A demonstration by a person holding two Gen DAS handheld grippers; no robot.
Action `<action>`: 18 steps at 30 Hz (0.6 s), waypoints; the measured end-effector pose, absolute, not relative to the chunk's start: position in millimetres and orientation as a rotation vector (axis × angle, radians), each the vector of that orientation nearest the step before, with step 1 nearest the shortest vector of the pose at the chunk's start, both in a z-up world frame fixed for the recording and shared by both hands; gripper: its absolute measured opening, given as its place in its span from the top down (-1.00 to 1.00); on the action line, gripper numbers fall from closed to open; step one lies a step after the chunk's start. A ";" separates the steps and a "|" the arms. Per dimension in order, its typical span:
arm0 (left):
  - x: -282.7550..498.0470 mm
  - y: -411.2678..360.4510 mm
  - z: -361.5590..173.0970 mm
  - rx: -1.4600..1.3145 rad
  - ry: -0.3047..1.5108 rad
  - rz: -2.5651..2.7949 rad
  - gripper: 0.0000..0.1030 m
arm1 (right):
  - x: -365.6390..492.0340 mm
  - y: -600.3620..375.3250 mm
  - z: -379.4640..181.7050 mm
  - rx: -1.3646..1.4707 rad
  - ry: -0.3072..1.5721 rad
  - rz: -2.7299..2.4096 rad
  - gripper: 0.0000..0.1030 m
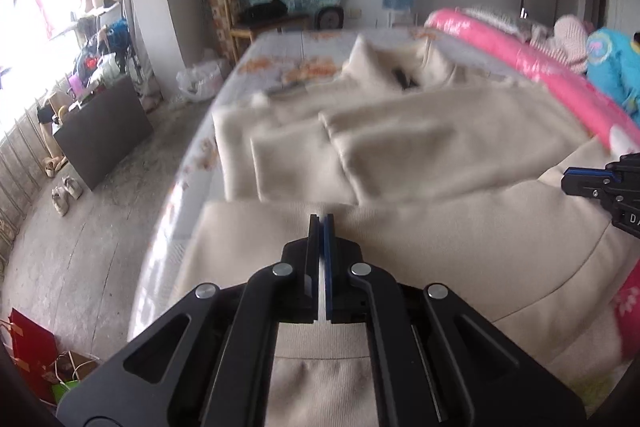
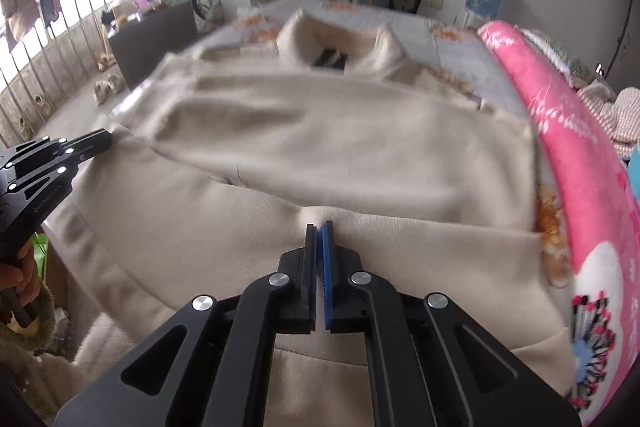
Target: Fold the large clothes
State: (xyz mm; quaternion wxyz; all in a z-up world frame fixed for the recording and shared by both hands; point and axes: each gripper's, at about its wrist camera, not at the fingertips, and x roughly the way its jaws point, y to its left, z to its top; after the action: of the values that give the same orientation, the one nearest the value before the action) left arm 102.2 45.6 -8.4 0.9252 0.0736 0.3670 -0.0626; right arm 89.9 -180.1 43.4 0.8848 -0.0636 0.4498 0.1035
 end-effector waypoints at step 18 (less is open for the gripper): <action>104.3 46.5 -21.0 0.148 0.778 -0.128 0.97 | 90.4 -324.2 48.4 -0.047 0.983 -0.083 0.37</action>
State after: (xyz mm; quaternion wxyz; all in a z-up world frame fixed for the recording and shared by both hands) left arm 104.3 46.5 -21.0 0.9206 0.0721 0.3787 -0.0622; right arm 90.4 -324.2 48.4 0.8806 -0.0225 0.4716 -0.0400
